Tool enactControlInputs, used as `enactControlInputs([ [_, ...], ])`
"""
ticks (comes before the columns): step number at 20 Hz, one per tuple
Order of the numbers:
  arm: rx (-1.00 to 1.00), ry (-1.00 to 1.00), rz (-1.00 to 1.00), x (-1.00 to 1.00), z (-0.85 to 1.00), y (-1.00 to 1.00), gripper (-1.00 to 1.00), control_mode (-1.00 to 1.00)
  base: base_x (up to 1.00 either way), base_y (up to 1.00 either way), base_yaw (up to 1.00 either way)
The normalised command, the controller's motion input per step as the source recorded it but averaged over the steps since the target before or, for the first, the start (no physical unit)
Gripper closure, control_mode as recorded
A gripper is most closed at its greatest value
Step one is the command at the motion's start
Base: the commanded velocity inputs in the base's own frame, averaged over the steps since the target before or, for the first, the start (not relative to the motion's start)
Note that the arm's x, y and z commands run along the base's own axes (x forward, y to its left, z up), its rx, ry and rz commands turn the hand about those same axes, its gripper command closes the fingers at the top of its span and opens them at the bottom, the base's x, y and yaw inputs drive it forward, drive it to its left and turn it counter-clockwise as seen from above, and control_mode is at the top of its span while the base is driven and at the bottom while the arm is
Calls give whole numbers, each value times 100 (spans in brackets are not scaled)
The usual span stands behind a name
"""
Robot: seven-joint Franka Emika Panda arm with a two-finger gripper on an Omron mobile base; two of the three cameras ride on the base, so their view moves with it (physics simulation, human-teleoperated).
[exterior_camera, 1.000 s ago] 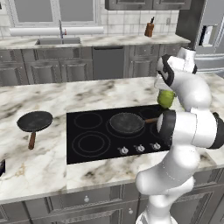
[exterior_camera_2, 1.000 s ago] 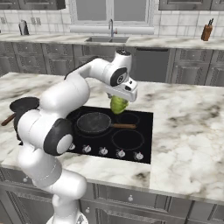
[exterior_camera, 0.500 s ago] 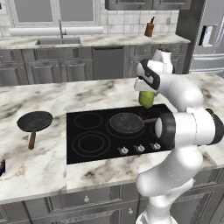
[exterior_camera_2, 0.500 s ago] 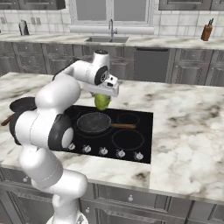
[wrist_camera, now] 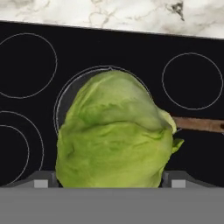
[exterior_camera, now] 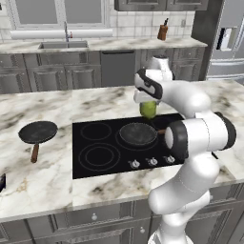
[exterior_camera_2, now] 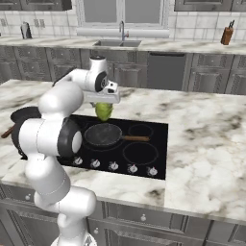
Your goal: Place both pans onto different burners. Then place the lettuce and the fish on different pans.
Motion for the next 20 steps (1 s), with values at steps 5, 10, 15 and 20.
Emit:
enactControlInputs([
  [5,-7,0,8,1,-28,22,100,-100,0,0,0],
  [10,-2,0,7,5,-48,12,100,-100,0,0,0],
  [15,0,0,3,5,-47,0,100,-100,0,0,0],
  [20,0,0,2,23,-40,0,100,-100,0,0,0],
])
